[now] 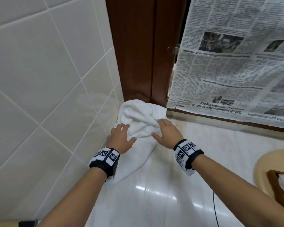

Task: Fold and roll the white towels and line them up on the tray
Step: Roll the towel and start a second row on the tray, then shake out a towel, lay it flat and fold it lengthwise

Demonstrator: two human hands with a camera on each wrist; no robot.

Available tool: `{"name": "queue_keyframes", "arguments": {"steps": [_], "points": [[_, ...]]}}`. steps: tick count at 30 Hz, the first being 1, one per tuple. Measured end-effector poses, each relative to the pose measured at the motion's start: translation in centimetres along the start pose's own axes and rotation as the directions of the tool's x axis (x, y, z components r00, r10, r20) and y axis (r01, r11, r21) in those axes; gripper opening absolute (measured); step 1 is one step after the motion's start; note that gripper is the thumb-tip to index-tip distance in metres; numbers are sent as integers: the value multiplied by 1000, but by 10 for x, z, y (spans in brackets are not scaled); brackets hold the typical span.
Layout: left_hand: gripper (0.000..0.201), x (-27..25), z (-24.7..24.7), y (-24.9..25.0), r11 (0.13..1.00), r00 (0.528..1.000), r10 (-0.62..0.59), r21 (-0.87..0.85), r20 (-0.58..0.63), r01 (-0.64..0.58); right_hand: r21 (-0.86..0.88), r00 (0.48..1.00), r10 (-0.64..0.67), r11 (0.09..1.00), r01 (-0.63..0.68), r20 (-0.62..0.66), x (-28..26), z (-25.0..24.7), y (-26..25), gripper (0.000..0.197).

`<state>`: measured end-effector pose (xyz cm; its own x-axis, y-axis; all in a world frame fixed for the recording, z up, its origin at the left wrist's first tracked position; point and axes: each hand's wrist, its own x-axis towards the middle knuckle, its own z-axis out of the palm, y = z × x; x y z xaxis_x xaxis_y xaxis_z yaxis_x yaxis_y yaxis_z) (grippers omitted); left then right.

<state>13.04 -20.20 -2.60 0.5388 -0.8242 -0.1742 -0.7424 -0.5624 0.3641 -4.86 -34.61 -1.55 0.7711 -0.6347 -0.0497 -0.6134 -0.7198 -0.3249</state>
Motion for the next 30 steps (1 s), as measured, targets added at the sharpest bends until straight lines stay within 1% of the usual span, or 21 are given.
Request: {"name": "queue_keyframes", "arguments": {"steps": [2, 5, 9, 12, 13, 15, 17, 19, 21, 23, 26, 28, 30], "points": [[68, 19, -1, 1, 999, 1000, -5, 38, -14, 5, 1, 999, 30, 1000, -30, -17, 21, -1, 14, 64], [71, 42, -3, 7, 995, 998, -3, 97, -65, 9, 59, 996, 86, 995, -86, -3, 47, 4, 30, 63], [74, 63, -7, 19, 995, 995, 6, 103, -102, 4, 130, 996, 89, 987, -91, 25, 66, 20, 39, 56], [77, 75, -12, 29, 993, 990, 49, 111, -131, -34, 249, 992, 115, 960, -125, 54, 72, 29, 42, 45], [78, 77, -13, 32, 993, 987, 61, 109, -152, -45, 269, 992, 118, 955, -125, 45, 73, 30, 43, 40], [79, 82, -17, 40, 994, 982, 76, 94, -173, -60, 295, 996, 91, 952, -82, -17, 71, 30, 43, 29], [74, 85, -20, 48, 989, 982, 96, 124, -160, -77, 328, 993, 47, 945, -9, -108, 62, 25, 42, 18], [61, 86, -22, 53, 987, 984, 96, 142, -149, -75, 355, 982, 17, 933, 52, -189, 49, 17, 43, 10], [45, 82, -22, 56, 990, 985, 89, 126, -149, -70, 389, 966, -3, 915, 107, -258, 32, 4, 45, 8], [34, 73, -21, 61, 989, 984, 105, 114, -142, -89, 421, 951, -17, 894, 152, -308, 13, -12, 48, 11], [27, 52, -17, 69, 983, 975, 179, 58, -131, -173, 470, 937, -24, 861, 196, -348, -20, -35, 47, 13], [22, 33, -13, 72, 969, 956, 244, 7, -161, -247, 505, 932, 3, 841, 193, -362, -43, -46, 47, 12], [17, 13, -7, 74, 948, 932, 300, -44, -204, -315, 526, 926, 55, 835, 162, -373, -68, -55, 50, 10]]}}
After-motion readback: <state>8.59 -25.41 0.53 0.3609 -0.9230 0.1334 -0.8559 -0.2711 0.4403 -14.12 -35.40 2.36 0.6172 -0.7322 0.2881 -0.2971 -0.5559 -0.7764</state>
